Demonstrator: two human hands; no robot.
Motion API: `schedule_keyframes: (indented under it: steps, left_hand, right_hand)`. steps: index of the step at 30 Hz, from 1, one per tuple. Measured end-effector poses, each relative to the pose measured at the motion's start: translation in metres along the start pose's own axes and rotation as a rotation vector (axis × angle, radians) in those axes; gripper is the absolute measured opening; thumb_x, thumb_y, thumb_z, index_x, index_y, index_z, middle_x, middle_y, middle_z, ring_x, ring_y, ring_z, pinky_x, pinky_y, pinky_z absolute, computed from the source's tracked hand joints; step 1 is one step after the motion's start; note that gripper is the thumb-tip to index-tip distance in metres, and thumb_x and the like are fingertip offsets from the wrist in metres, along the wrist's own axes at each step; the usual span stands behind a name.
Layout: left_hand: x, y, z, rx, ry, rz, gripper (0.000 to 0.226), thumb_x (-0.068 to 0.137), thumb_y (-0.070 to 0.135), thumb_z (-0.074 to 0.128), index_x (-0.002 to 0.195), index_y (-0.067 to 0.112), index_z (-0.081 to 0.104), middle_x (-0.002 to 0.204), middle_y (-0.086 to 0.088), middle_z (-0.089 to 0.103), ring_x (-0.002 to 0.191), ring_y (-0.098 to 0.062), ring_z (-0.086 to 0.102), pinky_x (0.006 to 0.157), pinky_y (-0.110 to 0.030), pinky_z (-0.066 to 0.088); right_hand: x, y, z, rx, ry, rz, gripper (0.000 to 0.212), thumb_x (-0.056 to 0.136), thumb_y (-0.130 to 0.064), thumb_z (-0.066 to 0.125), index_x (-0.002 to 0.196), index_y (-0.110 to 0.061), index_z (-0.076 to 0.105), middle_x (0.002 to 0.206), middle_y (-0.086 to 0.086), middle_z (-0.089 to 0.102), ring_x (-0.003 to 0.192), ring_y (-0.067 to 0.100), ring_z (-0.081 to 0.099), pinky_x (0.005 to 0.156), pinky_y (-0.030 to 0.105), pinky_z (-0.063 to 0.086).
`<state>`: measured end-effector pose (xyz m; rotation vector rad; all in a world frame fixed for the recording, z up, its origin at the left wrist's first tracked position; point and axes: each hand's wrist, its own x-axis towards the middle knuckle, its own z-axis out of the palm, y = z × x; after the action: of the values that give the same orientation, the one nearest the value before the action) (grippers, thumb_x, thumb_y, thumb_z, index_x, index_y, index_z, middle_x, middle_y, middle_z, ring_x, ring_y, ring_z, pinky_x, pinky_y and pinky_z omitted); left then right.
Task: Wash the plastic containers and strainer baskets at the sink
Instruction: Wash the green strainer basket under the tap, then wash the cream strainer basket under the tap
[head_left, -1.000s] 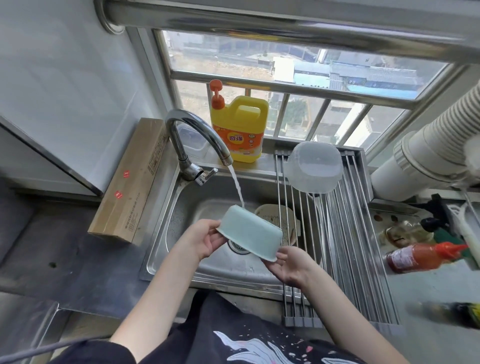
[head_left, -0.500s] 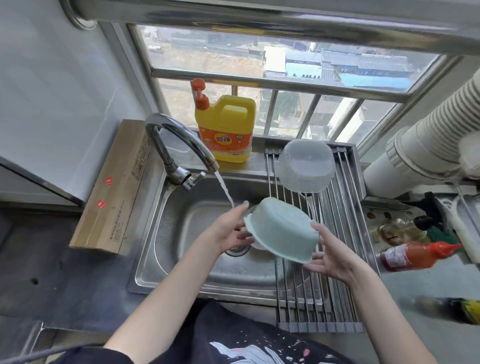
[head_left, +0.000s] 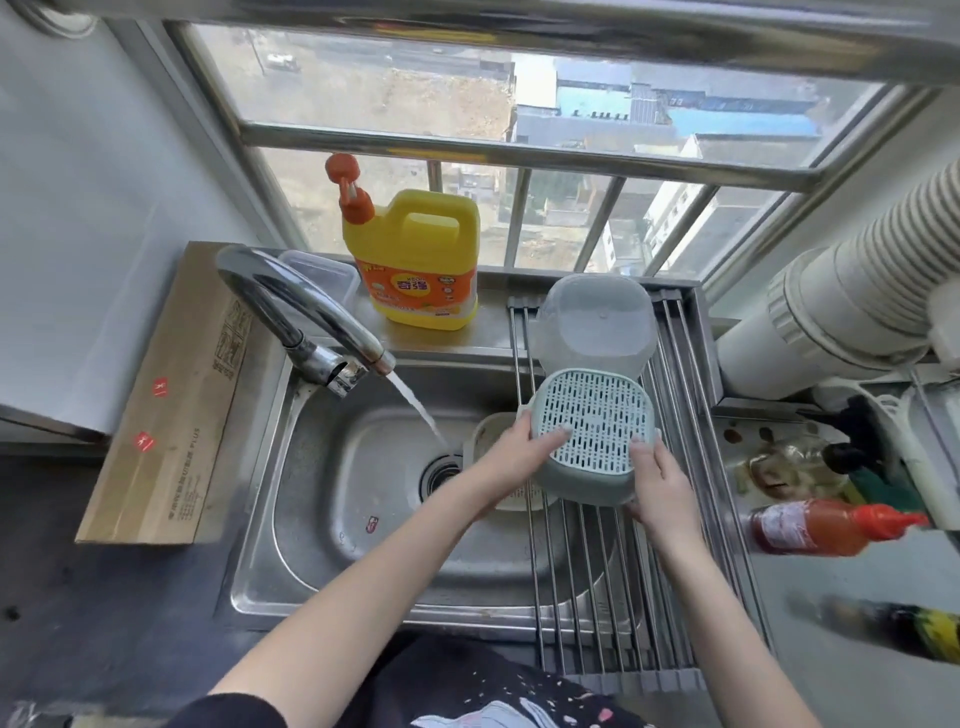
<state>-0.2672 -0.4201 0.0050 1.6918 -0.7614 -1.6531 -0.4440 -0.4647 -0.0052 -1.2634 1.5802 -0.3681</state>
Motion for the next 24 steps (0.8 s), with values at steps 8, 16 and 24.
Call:
schedule_keyframes:
  steps: [8,16,24]
  left_hand:
    - [0.019,-0.017,0.020,0.389,0.150,-0.019,0.081,0.084,0.051,0.057,0.148,0.023,0.016,0.158,-0.011,0.000,0.146,-0.029,-0.010,0.115,-0.052,0.004]
    - [0.017,-0.024,0.014,0.284,0.144,0.013,0.069,0.088,0.052,0.052,0.144,0.022,0.028,0.157,-0.009,0.009,0.146,-0.023,0.001,0.116,-0.048,0.009]
    - [-0.006,-0.075,-0.045,0.104,0.320,-0.226,0.024,0.083,0.010,0.045,0.061,0.020,0.044,0.072,-0.009,0.052,0.071,-0.022,0.046,0.069,-0.030,0.034]
  right_hand:
    - [0.020,0.029,0.012,-0.298,0.271,-0.193,0.060,0.100,-0.046,0.019,0.150,-0.013,0.023,0.157,0.008,0.023,0.147,0.020,0.007,0.119,0.046,0.010]
    - [0.010,0.013,0.025,-0.372,0.516,-0.388,0.040,0.095,-0.014,0.046,0.134,-0.013,0.041,0.139,0.010,0.047,0.134,0.030,0.035,0.112,0.047,0.019]
    - [-0.022,-0.032,0.121,-0.678,-0.200,-0.884,0.015,0.084,-0.015,0.043,0.083,-0.007,0.055,0.089,0.010,0.057,0.086,0.031,0.055,0.058,0.036,0.044]
